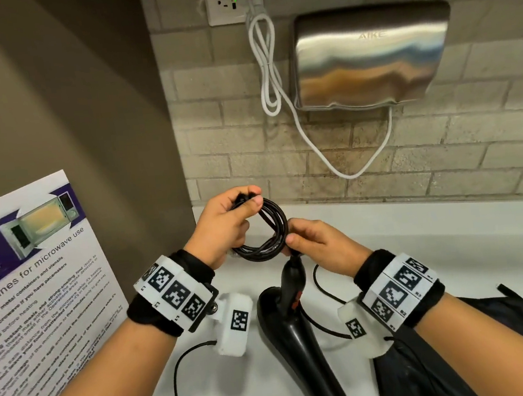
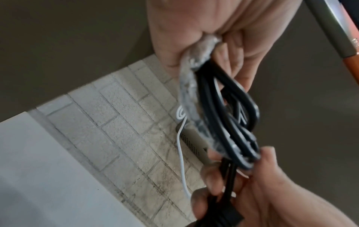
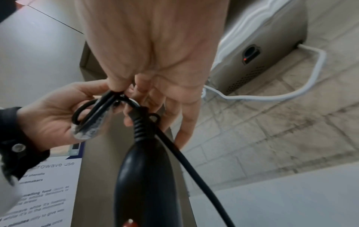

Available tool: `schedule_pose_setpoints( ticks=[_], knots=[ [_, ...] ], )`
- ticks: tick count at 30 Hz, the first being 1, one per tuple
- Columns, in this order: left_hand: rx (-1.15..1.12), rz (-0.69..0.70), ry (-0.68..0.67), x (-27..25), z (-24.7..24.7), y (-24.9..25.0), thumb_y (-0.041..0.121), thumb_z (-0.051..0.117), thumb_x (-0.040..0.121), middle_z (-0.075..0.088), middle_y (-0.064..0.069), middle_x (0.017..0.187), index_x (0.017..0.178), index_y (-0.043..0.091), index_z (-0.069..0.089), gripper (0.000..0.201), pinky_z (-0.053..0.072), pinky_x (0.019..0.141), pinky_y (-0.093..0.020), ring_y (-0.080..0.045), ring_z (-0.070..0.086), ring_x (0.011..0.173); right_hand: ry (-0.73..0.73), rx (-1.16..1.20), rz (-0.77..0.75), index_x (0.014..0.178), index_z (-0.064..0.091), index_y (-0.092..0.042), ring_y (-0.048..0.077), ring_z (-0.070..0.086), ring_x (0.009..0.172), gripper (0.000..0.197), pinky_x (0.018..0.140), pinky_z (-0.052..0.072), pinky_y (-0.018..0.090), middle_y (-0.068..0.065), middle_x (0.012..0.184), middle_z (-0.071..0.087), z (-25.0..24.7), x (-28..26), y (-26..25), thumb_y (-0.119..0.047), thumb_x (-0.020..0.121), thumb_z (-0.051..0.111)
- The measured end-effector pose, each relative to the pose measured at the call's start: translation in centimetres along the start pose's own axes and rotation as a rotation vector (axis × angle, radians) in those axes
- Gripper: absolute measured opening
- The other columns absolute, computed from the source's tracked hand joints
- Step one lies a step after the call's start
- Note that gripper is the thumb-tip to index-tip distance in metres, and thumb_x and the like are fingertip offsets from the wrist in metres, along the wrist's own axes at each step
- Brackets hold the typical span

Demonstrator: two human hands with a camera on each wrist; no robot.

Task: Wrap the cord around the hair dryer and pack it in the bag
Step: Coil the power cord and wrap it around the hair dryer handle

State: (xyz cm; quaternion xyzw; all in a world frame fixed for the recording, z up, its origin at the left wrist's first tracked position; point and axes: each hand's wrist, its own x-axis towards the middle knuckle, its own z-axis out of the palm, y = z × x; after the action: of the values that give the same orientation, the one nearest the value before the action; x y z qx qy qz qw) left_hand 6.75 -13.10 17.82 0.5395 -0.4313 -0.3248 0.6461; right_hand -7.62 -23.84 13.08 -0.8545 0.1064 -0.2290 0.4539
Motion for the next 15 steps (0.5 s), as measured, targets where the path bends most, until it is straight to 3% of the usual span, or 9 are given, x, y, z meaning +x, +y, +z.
schedule_pose_setpoints(
  ticks=[2, 5, 8, 10, 15],
  knots=[
    [-0.021, -0.014, -0.012, 0.1, 0.0, -0.1, 0.007, 0.048, 0.091, 0.033, 0.001, 0.062, 0.089, 0.015, 0.057, 0.012, 0.012, 0.035, -0.011, -0.001, 0.018, 0.030, 0.003, 0.081, 0.015, 0.083, 0.061, -0.020, 0.001, 0.054, 0.068, 0.010, 0.071, 0.045, 0.019, -0.012, 0.067, 0.061, -0.2, 0.1, 0.6, -0.013, 0.085, 0.054],
    [-0.032, -0.058, -0.063, 0.1, 0.2, -0.1, 0.007, 0.047, 0.092, 0.043, 0.007, 0.058, 0.092, 0.014, 0.059, 0.014, 0.012, 0.035, -0.011, -0.001, 0.018, 0.029, 0.067, 0.140, 0.051, 0.080, 0.065, -0.013, 0.001, 0.054, 0.065, 0.021, 0.070, 0.046, 0.021, -0.012, 0.066, 0.063, -0.9, 0.4, 1.2, 0.007, 0.083, 0.057],
    [-0.006, -0.088, -0.111, 0.1, 0.2, 0.1, 0.008, 0.045, 0.093, 0.047, 0.014, 0.052, 0.098, 0.014, 0.060, 0.017, 0.012, 0.035, -0.011, -0.001, 0.018, 0.029, 0.050, 0.079, 0.064, 0.097, 0.066, -0.002, -0.003, 0.054, 0.064, 0.021, 0.071, 0.046, 0.018, -0.003, 0.076, 0.055, -1.8, 0.7, 1.2, 0.008, 0.080, 0.059],
    [0.021, -0.104, -0.130, 0.1, 0.0, 0.1, 0.008, 0.046, 0.093, 0.049, 0.013, 0.053, 0.101, 0.015, 0.061, 0.019, 0.012, 0.035, -0.011, -0.002, 0.018, 0.030, 0.050, 0.057, 0.060, 0.105, 0.062, -0.003, -0.003, 0.053, 0.064, 0.027, 0.069, 0.046, 0.014, 0.000, 0.078, 0.052, -2.4, 0.8, 1.0, 0.008, 0.081, 0.058],
    [0.208, -0.202, -0.215, -0.1, -0.3, 0.0, 0.007, 0.047, 0.093, 0.053, 0.015, 0.049, 0.107, 0.012, 0.060, 0.020, 0.013, 0.034, -0.012, -0.002, 0.019, 0.030, 0.094, -0.210, 0.115, 0.093, 0.069, -0.008, -0.013, 0.055, 0.066, 0.013, 0.069, 0.041, 0.005, -0.009, 0.078, 0.063, -3.8, 1.1, 0.0, -0.005, 0.086, 0.059]
  ],
)
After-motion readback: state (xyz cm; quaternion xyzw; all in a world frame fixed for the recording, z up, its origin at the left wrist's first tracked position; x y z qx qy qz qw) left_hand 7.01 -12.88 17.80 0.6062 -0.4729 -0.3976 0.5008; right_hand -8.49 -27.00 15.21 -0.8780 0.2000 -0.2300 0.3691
